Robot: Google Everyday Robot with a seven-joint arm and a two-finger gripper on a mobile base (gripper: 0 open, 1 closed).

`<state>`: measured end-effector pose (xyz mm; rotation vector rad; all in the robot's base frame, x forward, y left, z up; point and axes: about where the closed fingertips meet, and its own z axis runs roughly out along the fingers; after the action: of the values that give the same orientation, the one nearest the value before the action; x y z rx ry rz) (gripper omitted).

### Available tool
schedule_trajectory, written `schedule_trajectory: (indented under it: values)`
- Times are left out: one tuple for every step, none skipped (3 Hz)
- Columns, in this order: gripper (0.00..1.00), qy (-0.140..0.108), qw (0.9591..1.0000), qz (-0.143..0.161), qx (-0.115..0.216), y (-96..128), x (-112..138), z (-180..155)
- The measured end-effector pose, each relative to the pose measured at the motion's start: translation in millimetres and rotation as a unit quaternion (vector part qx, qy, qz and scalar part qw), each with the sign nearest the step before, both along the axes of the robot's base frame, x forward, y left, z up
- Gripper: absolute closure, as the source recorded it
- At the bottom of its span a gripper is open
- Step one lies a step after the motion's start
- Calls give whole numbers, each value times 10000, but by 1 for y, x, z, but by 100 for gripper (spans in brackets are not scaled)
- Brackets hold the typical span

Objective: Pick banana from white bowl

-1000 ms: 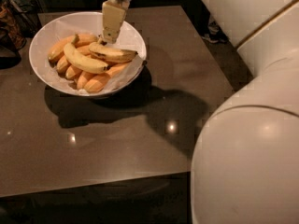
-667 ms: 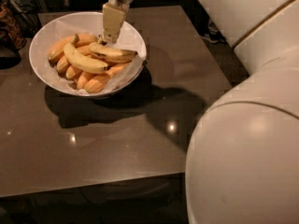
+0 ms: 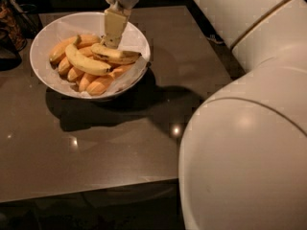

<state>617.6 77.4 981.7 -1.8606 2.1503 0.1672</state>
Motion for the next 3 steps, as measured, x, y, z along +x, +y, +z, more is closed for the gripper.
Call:
schedule_trajectory:
  values:
    - [49, 53, 10000, -13, -21, 2, 1, -4]
    - [49, 85, 10000, -20, -36, 3, 1, -7]
    - [49, 106, 9999, -23, -47, 3, 1, -8]
